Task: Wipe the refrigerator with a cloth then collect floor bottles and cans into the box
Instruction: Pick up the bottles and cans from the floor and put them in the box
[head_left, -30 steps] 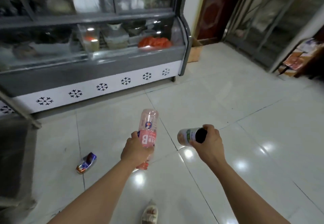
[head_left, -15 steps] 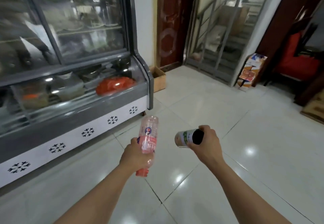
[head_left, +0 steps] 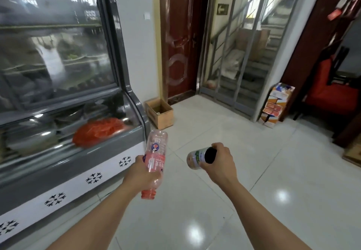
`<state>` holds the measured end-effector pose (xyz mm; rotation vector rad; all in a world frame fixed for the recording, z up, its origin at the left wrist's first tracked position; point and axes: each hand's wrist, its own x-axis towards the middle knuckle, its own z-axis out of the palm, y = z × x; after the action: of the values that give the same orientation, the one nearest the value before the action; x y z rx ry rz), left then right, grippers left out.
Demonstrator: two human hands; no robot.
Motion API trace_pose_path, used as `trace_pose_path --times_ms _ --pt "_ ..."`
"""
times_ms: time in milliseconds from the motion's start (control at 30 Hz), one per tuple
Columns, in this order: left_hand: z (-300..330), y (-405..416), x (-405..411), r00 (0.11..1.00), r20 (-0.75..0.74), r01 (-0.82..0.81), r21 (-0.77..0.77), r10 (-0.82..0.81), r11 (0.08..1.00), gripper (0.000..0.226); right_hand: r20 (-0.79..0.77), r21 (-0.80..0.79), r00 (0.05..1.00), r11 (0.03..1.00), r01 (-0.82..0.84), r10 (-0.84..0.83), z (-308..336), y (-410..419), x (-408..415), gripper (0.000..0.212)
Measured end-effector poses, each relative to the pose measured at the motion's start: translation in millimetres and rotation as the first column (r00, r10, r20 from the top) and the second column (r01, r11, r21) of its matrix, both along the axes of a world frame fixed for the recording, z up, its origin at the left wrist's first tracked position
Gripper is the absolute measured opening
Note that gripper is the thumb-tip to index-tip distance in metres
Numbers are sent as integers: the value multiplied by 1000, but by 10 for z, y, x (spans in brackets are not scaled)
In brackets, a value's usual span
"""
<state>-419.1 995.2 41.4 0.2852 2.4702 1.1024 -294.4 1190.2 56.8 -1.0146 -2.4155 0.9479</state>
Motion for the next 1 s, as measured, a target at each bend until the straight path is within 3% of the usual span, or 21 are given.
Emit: trace_pose_path --times_ms 467,800,1000 --pt "-122 2017 -2368 994 108 -28 111 16 993 66 -38 2 999 1000 16 -16 156 1937 -2361 62" --pt "-291 3373 -3983 995 87 -43 -46 47 998 76 -26 -27 1000 1000 -12 11 -72 3410 -3953 64" --pt "-423 4154 -4845 982 89 -161 -39 164 986 83 -2 -36 993 992 -119 119 -208 4410 -5128 61"
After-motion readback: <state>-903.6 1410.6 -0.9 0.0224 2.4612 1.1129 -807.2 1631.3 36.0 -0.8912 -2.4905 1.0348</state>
